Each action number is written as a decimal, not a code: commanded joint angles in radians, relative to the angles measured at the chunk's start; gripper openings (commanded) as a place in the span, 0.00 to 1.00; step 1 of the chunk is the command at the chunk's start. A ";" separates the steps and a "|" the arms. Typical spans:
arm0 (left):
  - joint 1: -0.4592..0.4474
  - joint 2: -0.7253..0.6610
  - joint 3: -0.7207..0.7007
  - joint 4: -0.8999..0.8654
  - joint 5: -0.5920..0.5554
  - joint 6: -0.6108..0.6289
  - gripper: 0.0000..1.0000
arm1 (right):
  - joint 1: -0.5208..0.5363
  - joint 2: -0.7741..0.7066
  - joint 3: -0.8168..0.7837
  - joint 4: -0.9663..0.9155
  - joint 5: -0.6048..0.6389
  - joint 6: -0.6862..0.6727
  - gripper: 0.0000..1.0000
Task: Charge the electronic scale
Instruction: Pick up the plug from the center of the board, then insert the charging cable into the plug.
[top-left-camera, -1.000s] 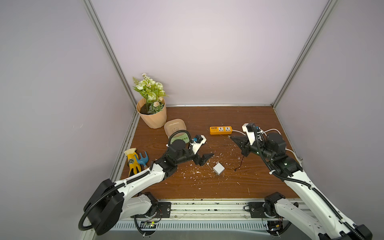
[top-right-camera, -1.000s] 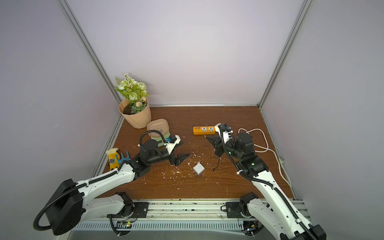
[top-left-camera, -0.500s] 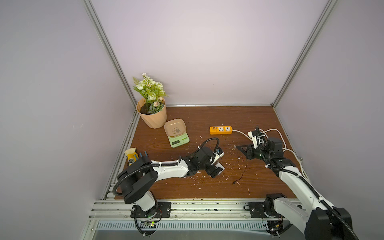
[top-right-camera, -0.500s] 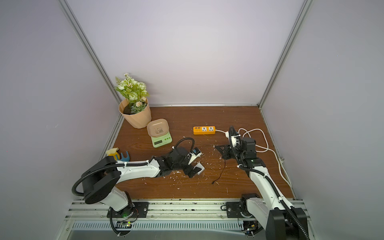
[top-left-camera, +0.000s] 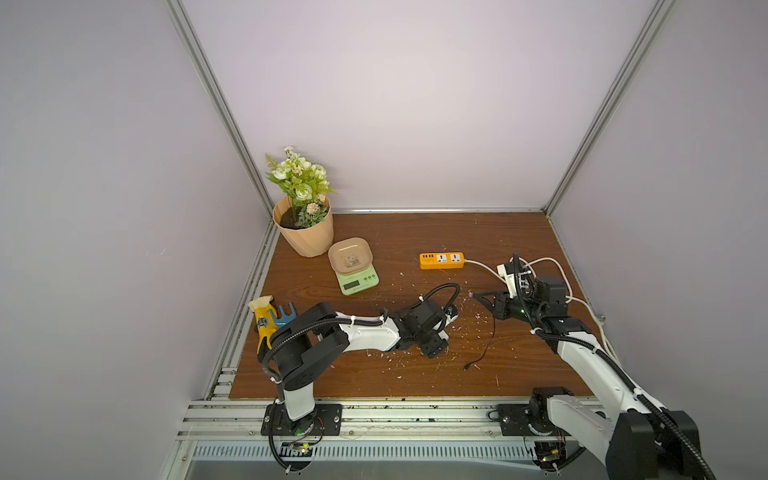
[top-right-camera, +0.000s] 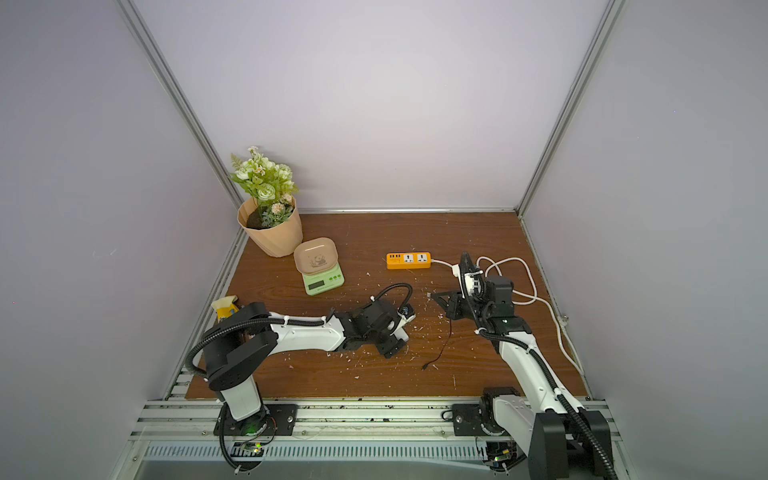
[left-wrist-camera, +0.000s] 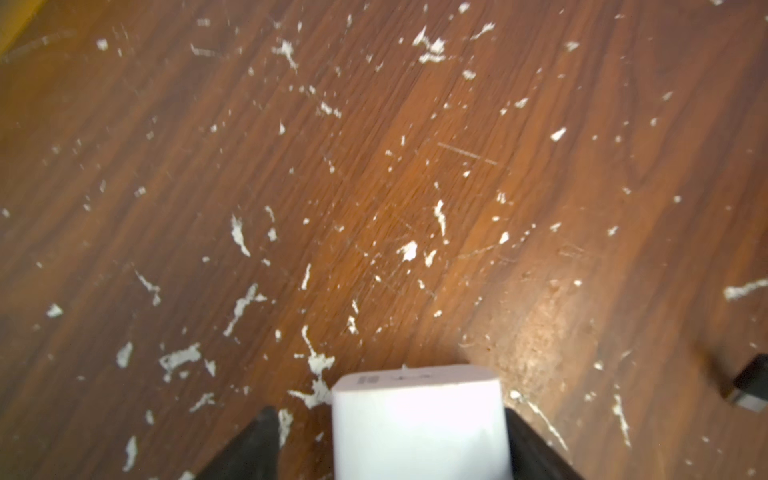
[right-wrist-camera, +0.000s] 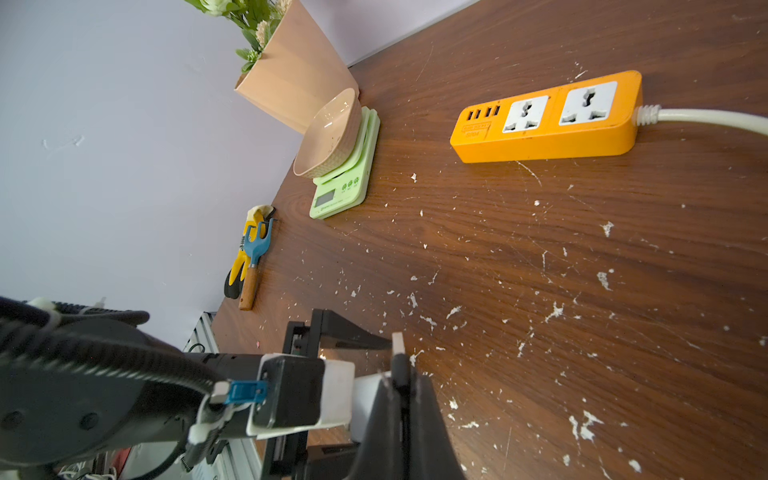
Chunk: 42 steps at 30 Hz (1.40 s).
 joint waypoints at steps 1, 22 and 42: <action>-0.012 -0.004 0.018 -0.037 -0.053 0.021 0.64 | -0.002 -0.012 0.019 0.021 -0.031 0.040 0.00; 0.232 -0.518 -0.331 0.599 0.138 0.557 0.32 | 0.277 0.128 0.309 -0.057 -0.186 -0.035 0.00; 0.263 -0.538 -0.344 0.736 0.259 0.707 0.32 | 0.329 0.258 0.493 -0.166 -0.197 -0.140 0.00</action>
